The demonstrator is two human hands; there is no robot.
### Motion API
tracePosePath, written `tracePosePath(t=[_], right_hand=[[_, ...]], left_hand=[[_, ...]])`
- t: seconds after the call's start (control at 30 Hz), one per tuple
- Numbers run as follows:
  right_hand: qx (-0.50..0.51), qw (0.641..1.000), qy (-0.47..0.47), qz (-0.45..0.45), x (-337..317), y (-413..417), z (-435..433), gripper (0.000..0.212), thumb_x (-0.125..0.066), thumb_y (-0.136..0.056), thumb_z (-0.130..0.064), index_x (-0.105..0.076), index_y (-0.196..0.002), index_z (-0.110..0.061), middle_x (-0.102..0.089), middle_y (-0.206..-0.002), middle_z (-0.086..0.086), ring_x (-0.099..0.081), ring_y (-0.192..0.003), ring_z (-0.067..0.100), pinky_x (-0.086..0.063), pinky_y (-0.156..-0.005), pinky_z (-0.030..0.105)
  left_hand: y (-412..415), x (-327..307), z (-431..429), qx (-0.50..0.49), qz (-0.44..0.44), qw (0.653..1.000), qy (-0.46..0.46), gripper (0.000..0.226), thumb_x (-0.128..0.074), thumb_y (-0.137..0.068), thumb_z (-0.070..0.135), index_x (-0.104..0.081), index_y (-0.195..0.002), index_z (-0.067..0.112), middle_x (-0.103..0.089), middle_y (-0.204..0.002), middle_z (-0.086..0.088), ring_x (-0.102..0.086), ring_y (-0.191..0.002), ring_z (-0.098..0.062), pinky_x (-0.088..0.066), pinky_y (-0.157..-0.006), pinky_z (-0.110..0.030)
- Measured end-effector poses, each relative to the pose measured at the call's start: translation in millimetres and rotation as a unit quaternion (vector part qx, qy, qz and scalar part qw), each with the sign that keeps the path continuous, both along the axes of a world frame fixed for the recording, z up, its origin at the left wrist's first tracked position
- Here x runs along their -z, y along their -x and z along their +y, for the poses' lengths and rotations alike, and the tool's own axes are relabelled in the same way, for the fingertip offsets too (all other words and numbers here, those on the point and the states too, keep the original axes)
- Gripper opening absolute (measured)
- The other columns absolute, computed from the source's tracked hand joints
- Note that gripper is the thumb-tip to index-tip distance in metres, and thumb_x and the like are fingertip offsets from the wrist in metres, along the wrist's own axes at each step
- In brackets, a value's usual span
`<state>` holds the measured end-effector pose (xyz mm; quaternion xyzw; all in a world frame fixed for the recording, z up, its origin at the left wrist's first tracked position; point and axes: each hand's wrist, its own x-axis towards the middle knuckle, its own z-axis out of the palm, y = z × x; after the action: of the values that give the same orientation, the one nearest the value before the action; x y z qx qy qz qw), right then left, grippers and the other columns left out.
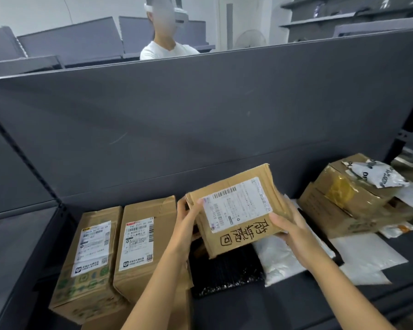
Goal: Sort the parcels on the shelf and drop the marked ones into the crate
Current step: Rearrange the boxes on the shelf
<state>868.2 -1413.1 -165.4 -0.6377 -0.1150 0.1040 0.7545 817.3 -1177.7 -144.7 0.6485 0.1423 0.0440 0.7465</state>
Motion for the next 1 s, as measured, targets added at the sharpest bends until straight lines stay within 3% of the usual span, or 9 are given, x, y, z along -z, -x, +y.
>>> tracePosePath(t=[0.07,0.2,0.33,0.5,0.6,0.7,0.8,0.93,1.0], right_hand=[[-0.007,0.999,0.039,-0.018,-8,-8,-14,0.078,-0.076,-0.057,-0.045,-0.047,-0.129,-0.043,-0.059,-0.129,-0.003,-0.06,-0.115,0.016,-0.05,-0.09,0.034],[-0.064,0.979,0.172,-0.089,-30,-15,-22,0.082,-0.073,-0.049,-0.053,-0.043,-0.125,-0.053,-0.028,-0.14,-0.019,-0.038,-0.123,-0.003,-0.043,-0.087,0.019],[-0.088,0.966,0.209,-0.122,-38,-14,-9,0.079,-0.071,-0.048,-0.057,-0.048,-0.123,-0.05,-0.03,-0.142,-0.018,-0.036,-0.129,0.002,-0.043,-0.091,0.019],[-0.07,0.984,0.146,-0.075,-24,-12,-7,0.085,-0.075,-0.049,-0.071,-0.041,-0.126,-0.059,-0.04,-0.146,-0.002,-0.038,-0.135,0.023,-0.032,-0.11,0.054],[-0.03,0.999,0.033,-0.015,-21,1,1,0.08,-0.063,-0.069,-0.067,-0.015,-0.133,-0.065,-0.015,-0.153,-0.018,-0.02,-0.138,0.008,-0.017,-0.115,0.042],[-0.049,0.997,0.063,-0.002,-5,21,16,0.08,-0.049,-0.079,-0.069,0.001,-0.14,-0.057,-0.001,-0.148,-0.03,-0.01,-0.137,-0.001,-0.013,-0.116,0.042],[-0.041,0.997,0.057,0.025,10,35,17,0.08,-0.05,-0.078,-0.061,-0.005,-0.143,-0.051,-0.022,-0.152,-0.023,-0.022,-0.14,0.001,-0.021,-0.114,0.029],[-0.03,0.997,0.063,0.033,13,39,-9,0.08,-0.061,-0.063,-0.074,-0.016,-0.128,-0.066,-0.029,-0.15,-0.023,-0.03,-0.137,0.001,-0.023,-0.117,0.036],[-0.006,0.998,0.049,0.047,14,47,-28,0.083,-0.069,-0.062,-0.062,-0.023,-0.132,-0.061,-0.043,-0.143,-0.02,-0.044,-0.13,0.001,-0.035,-0.111,0.035]], left_hand=[[2,-3,11,0.006,0.019,0.999,-0.036,0.034,-0.056,-0.079,0.068,-0.053,-0.109,0.052,-0.058,-0.129,0.01,-0.052,-0.125,-0.017,-0.037,-0.109,-0.044],[1,-18,20,0.084,-0.022,0.985,-0.152,0.059,-0.059,-0.087,0.047,-0.036,-0.14,0.035,-0.042,-0.139,0.014,-0.039,-0.13,-0.006,-0.031,-0.108,-0.027],[0,-10,4,0.225,0.036,0.936,-0.27,0.088,-0.067,-0.066,0.062,-0.029,-0.143,0.043,-0.062,-0.126,0.017,-0.063,-0.11,-0.006,-0.051,-0.097,-0.039],[4,5,-9,0.17,0.01,0.965,-0.2,0.08,-0.069,-0.073,0.054,-0.032,-0.142,0.038,-0.067,-0.116,0.013,-0.068,-0.1,-0.006,-0.058,-0.081,-0.027],[4,5,-18,0.123,-0.006,0.985,-0.118,0.067,-0.066,-0.077,0.049,-0.041,-0.137,0.032,-0.069,-0.113,0.009,-0.069,-0.1,-0.009,-0.057,-0.082,-0.029],[4,6,-31,0.057,-0.02,0.998,-0.003,0.06,-0.064,-0.079,0.052,-0.046,-0.132,0.031,-0.069,-0.116,0.007,-0.068,-0.105,-0.013,-0.052,-0.096,-0.042],[7,9,-44,0.061,-0.006,0.998,0.031,0.059,-0.058,-0.078,0.049,-0.045,-0.133,0.031,-0.068,-0.117,0.007,-0.068,-0.104,-0.011,-0.053,-0.091,-0.035],[8,23,-63,0.098,0.009,0.994,0.054,0.06,-0.056,-0.079,0.048,-0.042,-0.136,0.031,-0.067,-0.12,0.005,-0.067,-0.106,-0.013,-0.053,-0.091,-0.036],[8,30,-74,0.131,0.025,0.988,0.072,0.066,-0.058,-0.078,0.049,-0.038,-0.139,0.031,-0.066,-0.123,0.004,-0.066,-0.108,-0.015,-0.052,-0.094,-0.04]])
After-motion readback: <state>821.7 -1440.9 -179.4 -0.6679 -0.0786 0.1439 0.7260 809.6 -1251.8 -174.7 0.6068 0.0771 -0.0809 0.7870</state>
